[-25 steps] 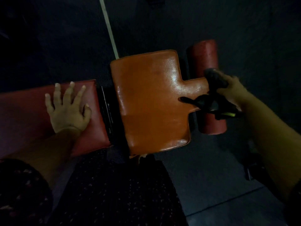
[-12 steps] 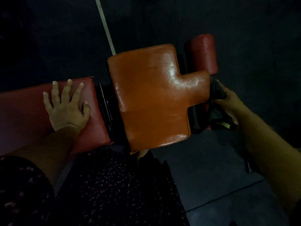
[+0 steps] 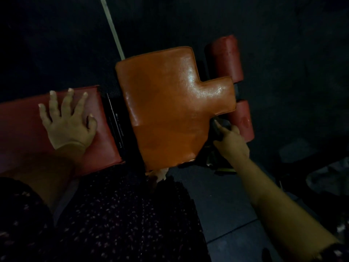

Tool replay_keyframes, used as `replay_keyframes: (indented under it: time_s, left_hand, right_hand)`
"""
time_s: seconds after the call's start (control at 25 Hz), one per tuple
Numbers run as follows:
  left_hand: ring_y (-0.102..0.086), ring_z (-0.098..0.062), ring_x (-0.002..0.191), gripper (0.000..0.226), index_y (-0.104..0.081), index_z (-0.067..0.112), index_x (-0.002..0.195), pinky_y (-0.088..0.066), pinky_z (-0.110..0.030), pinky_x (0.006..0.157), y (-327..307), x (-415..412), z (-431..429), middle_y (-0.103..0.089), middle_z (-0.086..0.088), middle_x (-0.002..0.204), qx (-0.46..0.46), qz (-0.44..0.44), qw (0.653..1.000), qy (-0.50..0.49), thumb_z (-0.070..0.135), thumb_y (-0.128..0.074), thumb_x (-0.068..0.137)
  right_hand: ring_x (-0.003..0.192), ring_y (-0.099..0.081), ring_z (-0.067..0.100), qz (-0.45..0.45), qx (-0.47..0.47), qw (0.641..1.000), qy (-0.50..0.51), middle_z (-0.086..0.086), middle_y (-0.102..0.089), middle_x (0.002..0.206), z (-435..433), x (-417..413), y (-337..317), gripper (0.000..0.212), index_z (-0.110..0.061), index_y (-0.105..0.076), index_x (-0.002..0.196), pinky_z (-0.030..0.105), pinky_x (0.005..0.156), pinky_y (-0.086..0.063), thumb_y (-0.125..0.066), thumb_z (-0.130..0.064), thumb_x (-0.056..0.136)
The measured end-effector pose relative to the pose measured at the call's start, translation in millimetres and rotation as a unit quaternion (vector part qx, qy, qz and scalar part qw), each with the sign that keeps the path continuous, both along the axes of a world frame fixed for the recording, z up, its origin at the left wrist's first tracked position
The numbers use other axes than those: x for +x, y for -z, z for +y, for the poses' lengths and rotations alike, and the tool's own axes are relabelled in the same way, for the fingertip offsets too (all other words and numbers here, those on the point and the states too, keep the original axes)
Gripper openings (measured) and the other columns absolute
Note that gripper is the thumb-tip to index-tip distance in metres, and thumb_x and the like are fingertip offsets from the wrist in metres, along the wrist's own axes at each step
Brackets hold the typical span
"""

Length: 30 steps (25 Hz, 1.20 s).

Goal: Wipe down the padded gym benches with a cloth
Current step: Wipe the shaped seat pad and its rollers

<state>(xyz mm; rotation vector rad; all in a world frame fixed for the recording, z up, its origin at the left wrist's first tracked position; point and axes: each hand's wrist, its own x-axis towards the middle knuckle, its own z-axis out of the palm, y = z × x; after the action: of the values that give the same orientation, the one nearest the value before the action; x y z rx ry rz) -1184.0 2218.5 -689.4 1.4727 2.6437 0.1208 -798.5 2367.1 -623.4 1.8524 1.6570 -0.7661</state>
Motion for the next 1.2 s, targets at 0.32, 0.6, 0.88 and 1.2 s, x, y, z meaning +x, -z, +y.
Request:
replay_keyframes:
  time_s: [0.32, 0.6, 0.88, 1.2]
  left_hand:
    - [-0.01, -0.034, 0.15, 0.058, -0.039, 0.027, 0.15, -0.002, -0.057, 0.118, 4, -2, -2, -0.03, -0.005, 0.159, 0.005, 0.0, 1.0, 0.005, 0.039, -0.041, 0.093]
    - [-0.01, -0.035, 0.15, 0.057, -0.036, 0.028, 0.151, -0.002, -0.057, 0.118, 4, -3, -3, -0.029, -0.004, 0.159, -0.005, 0.003, 1.0, 0.009, 0.039, -0.04, 0.094]
    - [-0.008, -0.036, 0.15, 0.059, -0.032, 0.03, 0.152, -0.003, -0.059, 0.118, 4, -2, -3, -0.024, -0.002, 0.161, -0.013, -0.004, 1.0, 0.011, 0.04, -0.036, 0.094]
    - [-0.007, -0.037, 0.15, 0.062, -0.033, 0.029, 0.152, -0.002, -0.061, 0.118, 3, -4, -2, -0.023, -0.003, 0.162, -0.023, -0.023, 0.999, 0.017, 0.04, -0.037, 0.092]
  right_hand:
    - [0.113, -0.051, 0.039, 0.042, -0.022, 0.997, 0.062, 0.014, -0.032, 0.14, -38, 15, -12, 0.069, -0.037, -0.028, 0.151, 0.039, 0.085, -0.045, -0.06, -0.023, 0.091]
    - [0.109, -0.053, 0.04, 0.058, 0.063, 0.99, 0.109, 0.016, -0.039, 0.136, -15, -13, 5, 0.06, -0.034, -0.04, 0.146, 0.045, 0.091, -0.048, -0.058, -0.025, 0.09]
    - [0.116, -0.05, 0.036, 0.065, 0.064, 0.963, 0.254, 0.015, -0.035, 0.145, -88, -10, -2, 0.078, -0.041, -0.014, 0.153, 0.041, 0.092, -0.045, -0.058, -0.027, 0.09]
    - [0.108, -0.061, 0.029, 0.235, 0.011, 0.747, 0.622, 0.01, -0.059, 0.13, -175, -95, 30, 0.093, -0.043, -0.028, 0.149, 0.046, 0.096, -0.051, -0.064, -0.034, 0.064]
